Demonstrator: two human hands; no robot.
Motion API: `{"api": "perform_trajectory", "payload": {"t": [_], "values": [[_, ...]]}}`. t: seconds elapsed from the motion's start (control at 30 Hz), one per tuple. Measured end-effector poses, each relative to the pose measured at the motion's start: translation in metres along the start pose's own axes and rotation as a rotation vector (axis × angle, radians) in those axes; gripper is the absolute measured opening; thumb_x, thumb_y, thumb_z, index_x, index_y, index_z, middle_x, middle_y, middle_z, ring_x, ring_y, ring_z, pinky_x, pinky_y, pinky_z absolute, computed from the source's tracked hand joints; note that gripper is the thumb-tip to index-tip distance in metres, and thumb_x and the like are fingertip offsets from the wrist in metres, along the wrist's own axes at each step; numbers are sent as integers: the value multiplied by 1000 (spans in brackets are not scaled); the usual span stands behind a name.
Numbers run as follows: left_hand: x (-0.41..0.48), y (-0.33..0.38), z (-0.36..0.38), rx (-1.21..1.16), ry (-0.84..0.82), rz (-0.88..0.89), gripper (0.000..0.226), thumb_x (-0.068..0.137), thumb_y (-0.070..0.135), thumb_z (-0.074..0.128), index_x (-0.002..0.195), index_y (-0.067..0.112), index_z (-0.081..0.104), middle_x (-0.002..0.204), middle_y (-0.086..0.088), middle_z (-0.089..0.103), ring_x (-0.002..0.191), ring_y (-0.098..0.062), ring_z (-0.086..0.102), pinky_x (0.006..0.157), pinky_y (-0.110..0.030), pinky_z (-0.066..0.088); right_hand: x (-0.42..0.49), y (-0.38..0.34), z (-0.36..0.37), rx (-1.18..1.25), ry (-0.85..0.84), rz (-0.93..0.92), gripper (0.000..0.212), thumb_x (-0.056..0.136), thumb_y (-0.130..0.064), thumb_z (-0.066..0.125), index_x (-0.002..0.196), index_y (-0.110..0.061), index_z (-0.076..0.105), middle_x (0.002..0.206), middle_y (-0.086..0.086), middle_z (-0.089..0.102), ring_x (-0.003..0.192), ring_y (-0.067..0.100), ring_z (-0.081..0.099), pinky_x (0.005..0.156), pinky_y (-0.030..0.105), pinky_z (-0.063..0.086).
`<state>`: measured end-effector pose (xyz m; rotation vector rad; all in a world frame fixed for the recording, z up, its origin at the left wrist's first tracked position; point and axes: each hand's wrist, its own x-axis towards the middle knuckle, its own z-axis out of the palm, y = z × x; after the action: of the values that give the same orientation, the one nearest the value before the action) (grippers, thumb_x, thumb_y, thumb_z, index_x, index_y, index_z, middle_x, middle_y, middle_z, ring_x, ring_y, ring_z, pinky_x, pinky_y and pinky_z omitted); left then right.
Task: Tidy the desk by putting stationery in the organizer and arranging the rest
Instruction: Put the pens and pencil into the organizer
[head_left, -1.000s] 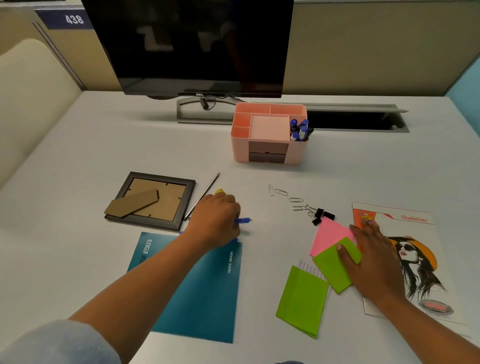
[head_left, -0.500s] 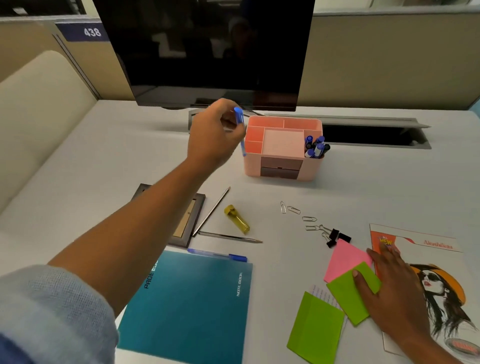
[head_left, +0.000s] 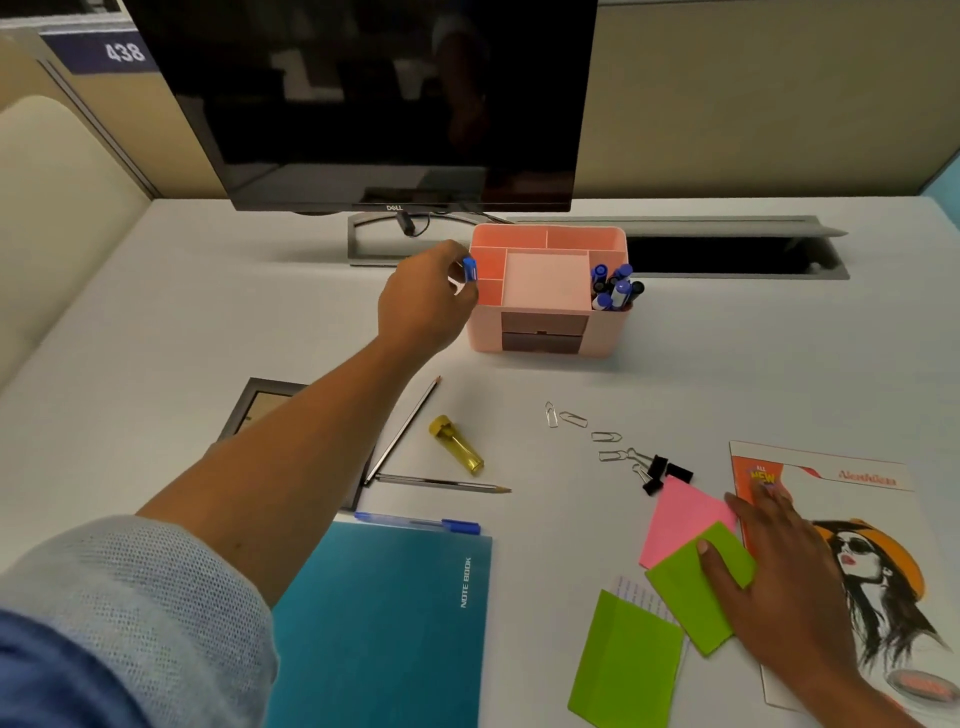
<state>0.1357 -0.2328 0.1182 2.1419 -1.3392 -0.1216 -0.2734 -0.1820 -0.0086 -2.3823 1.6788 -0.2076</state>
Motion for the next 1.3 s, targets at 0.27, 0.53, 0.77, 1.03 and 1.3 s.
{"api": "perform_trajectory", "payload": {"t": [0.27,0.53,0.77,1.03,1.3], "values": [[-19,-8,-8,15,33,-83,40,86,39,68,121,23,57,107,7,63,89,-12,59,71,-26,48,0,-3,-3,-5,10,-15,72,84,-62,35,136,-14,50,154,6,35,145,25,26,113,51,28],[-113,-34,-21,133,-553,90,9,85,30,67,92,25,71,87,10,66,75,-8,58,63,-19,45,1,-5,-4,-6,16,-21,74,84,-62,34,134,-10,51,152,12,38,142,30,30,113,49,27],[-154,-56,-12,246,-723,127,22,81,44,68,100,35,68,92,16,61,83,-5,56,65,-21,44,-1,-7,-5,-19,23,-19,73,84,-61,34,135,-11,49,152,11,38,142,29,30,113,51,27],[-161,-51,-5,406,-751,250,27,87,42,57,104,27,72,95,9,64,83,-13,58,72,-29,53,-1,-7,-4,-29,20,-18,73,84,-62,34,135,-13,49,152,11,38,142,29,30,113,51,28],[-154,-38,-8,476,-796,365,22,84,39,63,101,25,68,95,7,60,80,-12,56,70,-26,49,-2,-7,-6,-26,26,-20,73,84,-62,34,135,-12,49,152,10,37,142,29,31,113,50,28]]}}
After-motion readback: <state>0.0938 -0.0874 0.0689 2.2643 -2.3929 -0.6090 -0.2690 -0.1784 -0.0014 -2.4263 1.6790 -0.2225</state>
